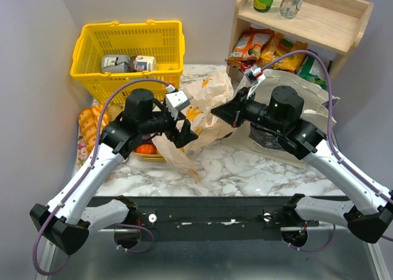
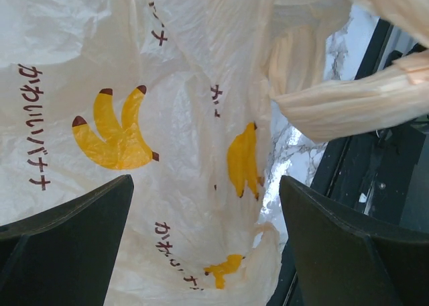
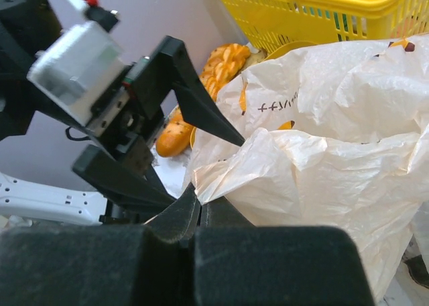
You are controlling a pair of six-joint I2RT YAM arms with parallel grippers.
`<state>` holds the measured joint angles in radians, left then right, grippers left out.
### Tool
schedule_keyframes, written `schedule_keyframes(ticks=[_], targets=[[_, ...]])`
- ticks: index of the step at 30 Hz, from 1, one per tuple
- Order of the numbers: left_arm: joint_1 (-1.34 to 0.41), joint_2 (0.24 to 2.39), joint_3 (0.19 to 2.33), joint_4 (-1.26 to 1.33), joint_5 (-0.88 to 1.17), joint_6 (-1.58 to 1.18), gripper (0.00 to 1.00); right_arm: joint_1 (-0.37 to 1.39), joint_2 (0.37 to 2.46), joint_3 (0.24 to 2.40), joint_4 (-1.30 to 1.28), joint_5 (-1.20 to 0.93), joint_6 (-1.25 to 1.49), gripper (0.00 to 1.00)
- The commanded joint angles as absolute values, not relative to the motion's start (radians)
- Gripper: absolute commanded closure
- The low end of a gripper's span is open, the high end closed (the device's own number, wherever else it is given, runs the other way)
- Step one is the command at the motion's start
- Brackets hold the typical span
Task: Place the mixed food into the grocery bags and tie them
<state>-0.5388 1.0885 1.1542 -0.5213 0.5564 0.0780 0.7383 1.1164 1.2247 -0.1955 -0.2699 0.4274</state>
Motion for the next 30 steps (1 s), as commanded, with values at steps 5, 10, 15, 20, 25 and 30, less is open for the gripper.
schedule_keyframes(ticks=[5, 10, 15, 20, 25, 30], targets=[[-0.566, 1.081, 1.114, -0.43, 0.559, 0.005, 0.01, 0.741, 1.112, 1.218, -0.195, -0.247, 0.417, 0.99], [-0.615, 1.169, 1.111, -0.345, 0.463, -0.054, 0.01, 0.739, 1.104, 1.213, -0.195, -0.245, 0.417, 0.99], [-0.663, 1.2, 1.123, -0.317, 0.399, -0.089, 0.65, 0.741, 1.092, 1.215, -0.206, -0.242, 0.41, 0.99], [-0.666, 1.164, 1.158, -0.342, 0.431, -0.175, 1.0, 0.739, 1.088, 1.259, -0.261, -0.103, 0.286, 0.99], [-0.666, 1.129, 1.151, -0.298, 0.569, -0.385, 1.0, 0.697, 1.176, 1.379, -0.301, 0.018, 0.149, 0.99], [-0.655, 1.068, 0.994, -0.103, 0.54, -0.72, 1.0, 0.678, 1.281, 1.543, -0.345, 0.011, 0.086, 0.49]])
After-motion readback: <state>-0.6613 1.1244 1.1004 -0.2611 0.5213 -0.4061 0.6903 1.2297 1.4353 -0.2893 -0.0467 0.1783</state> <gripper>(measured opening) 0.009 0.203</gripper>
